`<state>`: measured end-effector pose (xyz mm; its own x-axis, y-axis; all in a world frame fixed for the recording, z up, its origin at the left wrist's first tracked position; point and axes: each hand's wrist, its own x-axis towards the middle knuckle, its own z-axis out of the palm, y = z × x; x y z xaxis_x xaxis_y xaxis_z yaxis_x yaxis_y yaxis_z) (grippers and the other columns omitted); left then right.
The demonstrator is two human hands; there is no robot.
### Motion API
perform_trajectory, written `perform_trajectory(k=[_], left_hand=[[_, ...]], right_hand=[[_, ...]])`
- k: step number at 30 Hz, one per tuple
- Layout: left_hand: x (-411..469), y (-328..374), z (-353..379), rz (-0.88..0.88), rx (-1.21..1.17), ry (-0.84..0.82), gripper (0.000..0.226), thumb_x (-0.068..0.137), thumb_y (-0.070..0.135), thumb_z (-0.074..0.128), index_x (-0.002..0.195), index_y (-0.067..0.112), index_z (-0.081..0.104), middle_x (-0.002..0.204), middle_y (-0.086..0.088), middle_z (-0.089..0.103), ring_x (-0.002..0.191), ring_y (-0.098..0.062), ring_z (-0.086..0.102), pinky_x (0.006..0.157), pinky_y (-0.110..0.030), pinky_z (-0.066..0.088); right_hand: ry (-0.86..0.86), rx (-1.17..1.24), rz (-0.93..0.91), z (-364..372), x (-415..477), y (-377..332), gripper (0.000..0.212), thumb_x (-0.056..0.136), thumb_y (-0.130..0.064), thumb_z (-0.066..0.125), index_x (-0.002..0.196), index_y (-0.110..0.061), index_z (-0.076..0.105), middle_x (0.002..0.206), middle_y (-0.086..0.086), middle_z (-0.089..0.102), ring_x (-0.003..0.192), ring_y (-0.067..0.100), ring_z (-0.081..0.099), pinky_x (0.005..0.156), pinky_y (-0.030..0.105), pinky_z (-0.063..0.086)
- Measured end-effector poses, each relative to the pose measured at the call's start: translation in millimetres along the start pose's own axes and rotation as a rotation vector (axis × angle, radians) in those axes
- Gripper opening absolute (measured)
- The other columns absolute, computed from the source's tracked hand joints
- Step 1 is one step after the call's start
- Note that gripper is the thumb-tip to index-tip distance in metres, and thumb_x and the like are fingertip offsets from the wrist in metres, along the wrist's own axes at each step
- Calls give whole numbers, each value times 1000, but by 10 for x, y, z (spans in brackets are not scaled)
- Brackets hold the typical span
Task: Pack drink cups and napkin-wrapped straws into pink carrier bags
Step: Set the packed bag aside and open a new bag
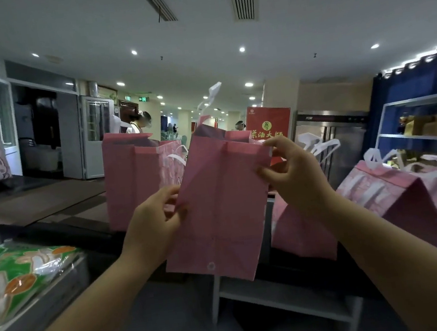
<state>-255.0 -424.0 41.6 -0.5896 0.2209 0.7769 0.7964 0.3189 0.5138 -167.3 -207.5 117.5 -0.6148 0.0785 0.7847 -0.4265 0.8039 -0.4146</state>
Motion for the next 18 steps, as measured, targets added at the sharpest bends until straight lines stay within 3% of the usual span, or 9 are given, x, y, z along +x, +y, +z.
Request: perform_trajectory(k=[4,6,8,11,14,18], left_hand=[[-446,399,-185,36,12,43,22,83,19,68,103,27,62,83,26,57,74,10,60,57,0,40],[-690,587,-253,65,48,55,25,79,16,72,102,22,66,80,22,59,75,1,61,59,-1,42],[-935,804,-308,106,80,51,28,77,22,72,103,14,68,80,14,62,64,-7,60,61,-6,44],[-1297,1141,-361,168,98,7,36,76,30,66,104,6,68,81,4,65,60,-4,59,60,-16,46],[-1641,1473,-333,183,88,-41,33,80,33,70,104,10,68,81,5,67,59,-7,59,57,-9,46],[-2042,1846,-116,183,77,-120,29,77,29,64,100,13,68,82,13,60,69,9,58,57,-3,42]], right_hand=[[-5,86,13,-295,-454,-196,33,82,-4,69,103,-23,53,95,1,68,74,15,71,63,31,60],[-29,117,30,-462,-706,-284,33,82,-5,70,106,-21,53,99,6,68,76,17,72,63,33,61],[-56,154,53,-646,-966,-365,32,82,-5,70,105,-19,54,101,10,68,78,18,72,62,36,61],[-110,228,84,-937,-1379,-482,29,82,-6,70,101,-22,54,101,11,68,79,20,72,62,39,60],[-125,316,155,-1232,-1804,-569,29,82,-7,70,100,-22,54,99,14,68,77,23,73,61,40,60],[-93,279,240,-1617,-2337,-567,30,80,-7,72,104,-16,57,96,14,69,77,25,73,62,45,60]])
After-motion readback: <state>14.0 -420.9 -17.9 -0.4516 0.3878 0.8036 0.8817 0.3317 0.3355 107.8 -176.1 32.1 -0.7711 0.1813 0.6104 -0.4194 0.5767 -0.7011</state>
